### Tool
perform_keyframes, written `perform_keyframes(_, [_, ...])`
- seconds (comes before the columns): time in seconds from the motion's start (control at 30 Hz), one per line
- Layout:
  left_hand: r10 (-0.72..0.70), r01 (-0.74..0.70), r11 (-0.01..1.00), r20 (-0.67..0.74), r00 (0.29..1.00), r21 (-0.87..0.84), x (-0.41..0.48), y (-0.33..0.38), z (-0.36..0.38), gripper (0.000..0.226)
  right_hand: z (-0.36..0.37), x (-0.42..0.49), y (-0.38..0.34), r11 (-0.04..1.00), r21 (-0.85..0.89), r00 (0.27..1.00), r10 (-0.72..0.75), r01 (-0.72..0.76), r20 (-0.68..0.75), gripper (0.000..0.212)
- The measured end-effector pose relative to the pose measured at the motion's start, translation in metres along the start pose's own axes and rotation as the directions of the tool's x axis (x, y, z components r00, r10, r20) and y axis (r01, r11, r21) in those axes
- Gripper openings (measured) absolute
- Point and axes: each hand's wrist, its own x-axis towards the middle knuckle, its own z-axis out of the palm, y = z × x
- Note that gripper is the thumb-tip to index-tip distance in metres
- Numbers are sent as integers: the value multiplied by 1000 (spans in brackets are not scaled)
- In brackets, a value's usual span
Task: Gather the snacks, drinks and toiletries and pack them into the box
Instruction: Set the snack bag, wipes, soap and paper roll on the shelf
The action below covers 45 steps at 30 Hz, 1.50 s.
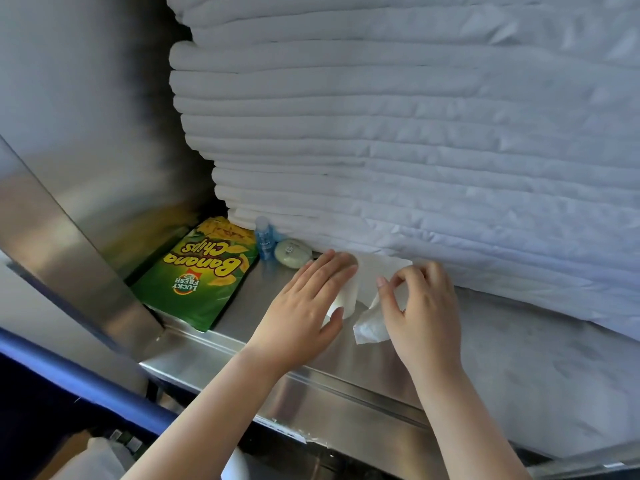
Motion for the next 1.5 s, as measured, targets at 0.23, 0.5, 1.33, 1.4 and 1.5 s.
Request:
perform_keyframes(0.23, [-10, 10, 1000, -24, 1000, -4, 1, 3, 0, 51, 4, 4, -5, 984, -36, 975, 180, -177, 132, 25])
perform_keyframes(0.5, [-23, 24, 1000, -47, 999, 14, 4, 3, 0, 43, -19, 8, 3, 971, 75, 971, 220, -227, 89, 20])
perform_keyframes(1.33, [4, 7, 990, -74, 997, 140, 9, 2, -5, 46, -1, 40, -6, 995, -58, 950, 90, -76, 300, 8])
perform_keyframes(1.4, [0, 12, 988, -80, 997, 153, 11, 2, -5, 50, -2, 36, -9, 995, -57, 952, 96, -83, 290, 8])
perform_keyframes(1.5, [15, -1, 988, -88, 996, 157, 15, 2, -6, 49, -4, 28, -13, 992, -52, 945, 126, -115, 303, 6])
